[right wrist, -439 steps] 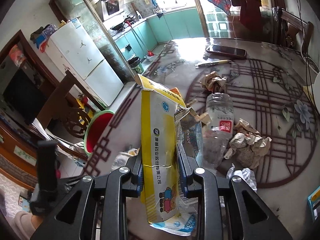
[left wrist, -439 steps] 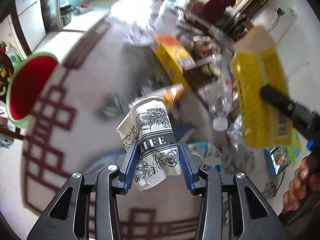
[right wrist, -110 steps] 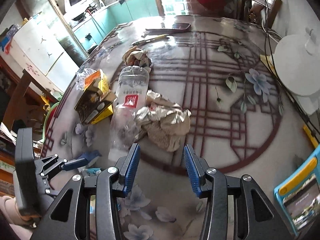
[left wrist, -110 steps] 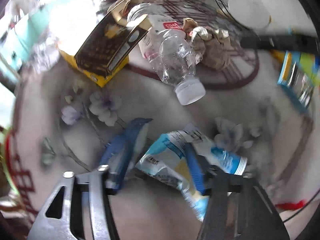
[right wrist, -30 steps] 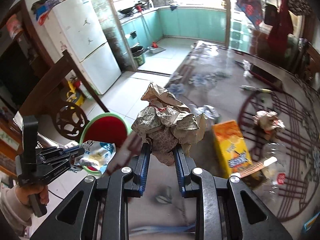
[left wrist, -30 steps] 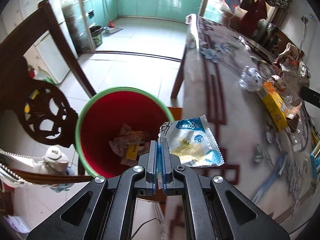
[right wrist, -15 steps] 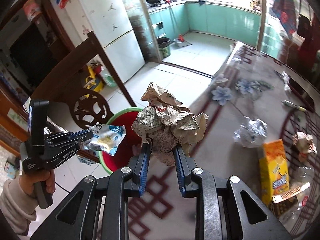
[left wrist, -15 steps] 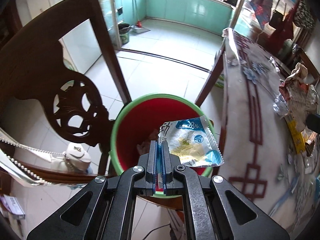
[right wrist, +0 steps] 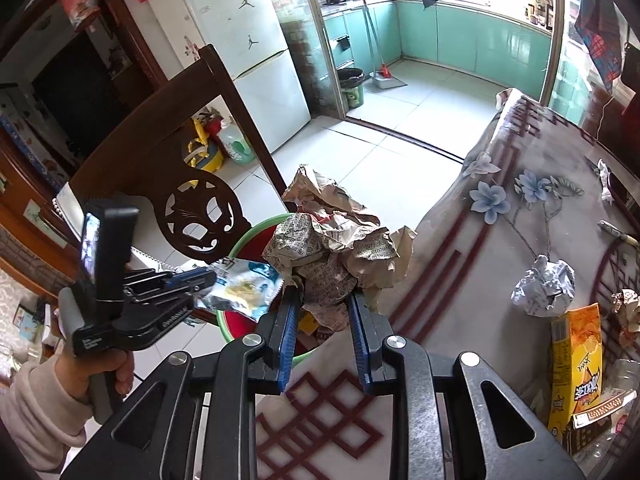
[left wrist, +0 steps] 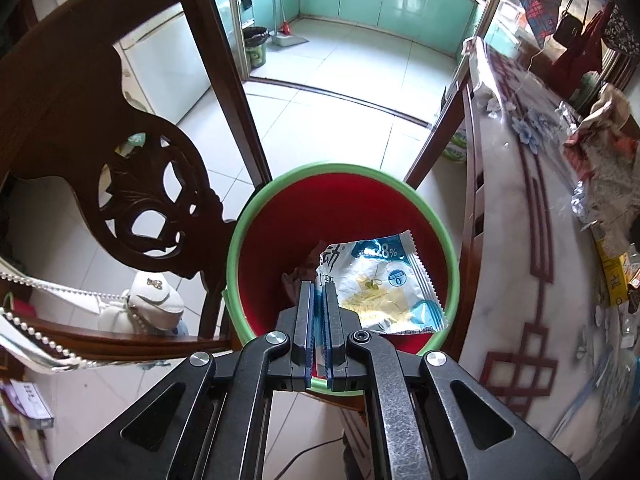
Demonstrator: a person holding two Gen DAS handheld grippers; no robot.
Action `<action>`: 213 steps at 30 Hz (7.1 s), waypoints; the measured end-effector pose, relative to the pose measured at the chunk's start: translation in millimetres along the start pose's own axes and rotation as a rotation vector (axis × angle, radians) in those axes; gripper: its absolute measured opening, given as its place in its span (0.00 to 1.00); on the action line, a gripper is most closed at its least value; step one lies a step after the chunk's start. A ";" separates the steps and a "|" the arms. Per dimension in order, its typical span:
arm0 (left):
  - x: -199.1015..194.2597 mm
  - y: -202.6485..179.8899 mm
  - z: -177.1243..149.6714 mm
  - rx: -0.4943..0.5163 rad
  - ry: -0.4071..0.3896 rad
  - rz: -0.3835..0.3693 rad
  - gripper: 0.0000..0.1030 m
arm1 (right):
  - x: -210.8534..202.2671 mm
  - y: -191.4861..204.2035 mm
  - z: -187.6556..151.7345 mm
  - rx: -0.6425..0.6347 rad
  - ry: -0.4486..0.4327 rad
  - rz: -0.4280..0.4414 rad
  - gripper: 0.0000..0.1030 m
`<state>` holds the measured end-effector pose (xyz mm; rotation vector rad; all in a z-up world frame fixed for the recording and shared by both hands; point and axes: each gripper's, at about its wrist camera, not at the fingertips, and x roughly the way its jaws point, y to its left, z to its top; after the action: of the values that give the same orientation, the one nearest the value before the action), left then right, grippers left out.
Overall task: Collect trash
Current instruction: 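Carry the packet and brown paper over the red bucket with both tools, then open both tools to drop the snack packet and brown paper into the bucket, then grasp the clear plastic bottle with the right tool while the left tool moves to the table, then grasp the brown Baisha cigarette pack with the left tool, then carry the cigarette pack and plastic bottle over the red bucket with both tools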
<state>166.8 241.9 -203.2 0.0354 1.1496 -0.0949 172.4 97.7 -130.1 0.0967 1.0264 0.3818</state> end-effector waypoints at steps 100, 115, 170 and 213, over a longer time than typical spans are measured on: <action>-78.2 -244.7 -32.5 0.313 -0.075 -0.193 0.77 | -111.5 -286.3 -182.4 0.479 0.081 -0.412 0.51; -80.3 -355.2 -39.1 0.442 -0.076 -0.267 0.77 | -104.3 -315.1 -187.6 0.439 0.075 -0.310 0.36; -64.0 -381.4 -59.0 0.531 0.024 -0.361 0.49 | -159.6 -310.5 -198.1 0.504 0.006 -0.341 0.36; -52.1 -211.6 -40.0 0.241 0.022 -0.260 0.49 | -119.9 -147.1 -104.8 0.219 -0.033 -0.243 0.36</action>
<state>89.6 37.2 -167.7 0.1010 1.1550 -0.4643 67.5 -91.8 -124.4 0.1719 1.0315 0.0462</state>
